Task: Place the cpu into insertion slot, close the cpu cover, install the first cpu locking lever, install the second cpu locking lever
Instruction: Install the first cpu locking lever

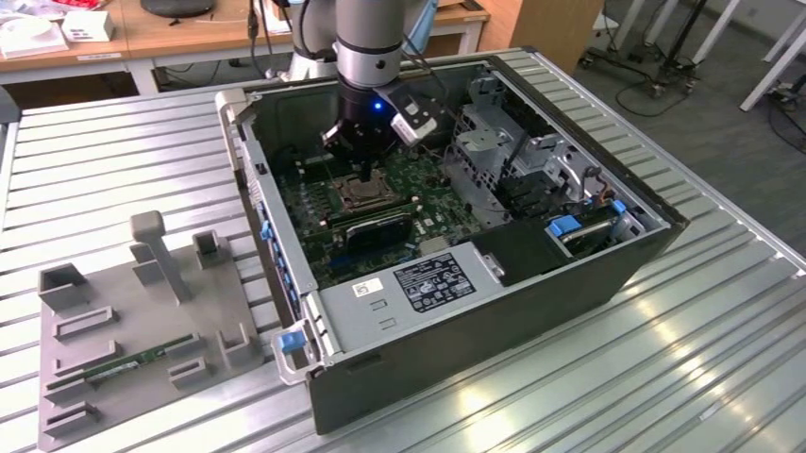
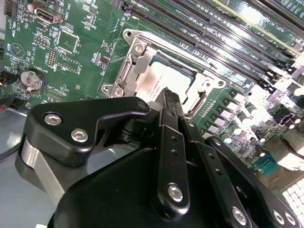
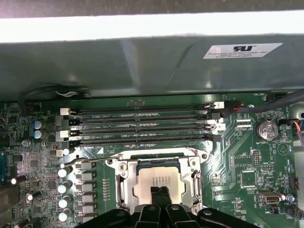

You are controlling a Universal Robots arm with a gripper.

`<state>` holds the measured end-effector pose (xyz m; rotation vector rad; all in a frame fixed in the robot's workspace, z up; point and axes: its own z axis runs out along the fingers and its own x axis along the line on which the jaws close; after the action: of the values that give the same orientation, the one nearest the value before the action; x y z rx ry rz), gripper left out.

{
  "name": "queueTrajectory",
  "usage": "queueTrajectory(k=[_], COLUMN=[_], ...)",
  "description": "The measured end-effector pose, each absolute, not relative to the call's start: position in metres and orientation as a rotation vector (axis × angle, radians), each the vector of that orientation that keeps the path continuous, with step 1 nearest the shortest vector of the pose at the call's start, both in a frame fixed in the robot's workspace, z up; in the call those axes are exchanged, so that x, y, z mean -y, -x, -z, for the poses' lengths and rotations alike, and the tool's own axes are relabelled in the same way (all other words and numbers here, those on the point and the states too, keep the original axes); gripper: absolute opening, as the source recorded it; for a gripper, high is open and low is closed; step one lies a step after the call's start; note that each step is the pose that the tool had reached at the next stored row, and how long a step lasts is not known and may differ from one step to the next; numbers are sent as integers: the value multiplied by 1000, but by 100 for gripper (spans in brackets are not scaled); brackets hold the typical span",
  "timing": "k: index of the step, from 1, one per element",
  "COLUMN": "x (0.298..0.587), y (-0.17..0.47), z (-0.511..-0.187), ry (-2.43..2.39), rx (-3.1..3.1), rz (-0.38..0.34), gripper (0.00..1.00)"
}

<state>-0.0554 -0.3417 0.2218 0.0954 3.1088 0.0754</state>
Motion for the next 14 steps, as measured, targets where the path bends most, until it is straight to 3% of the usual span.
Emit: queueTrajectory(k=[14], x=[342], y=[55], z=[-233], ry=[-95], rx=[-3108], rz=[-76], gripper=[11])
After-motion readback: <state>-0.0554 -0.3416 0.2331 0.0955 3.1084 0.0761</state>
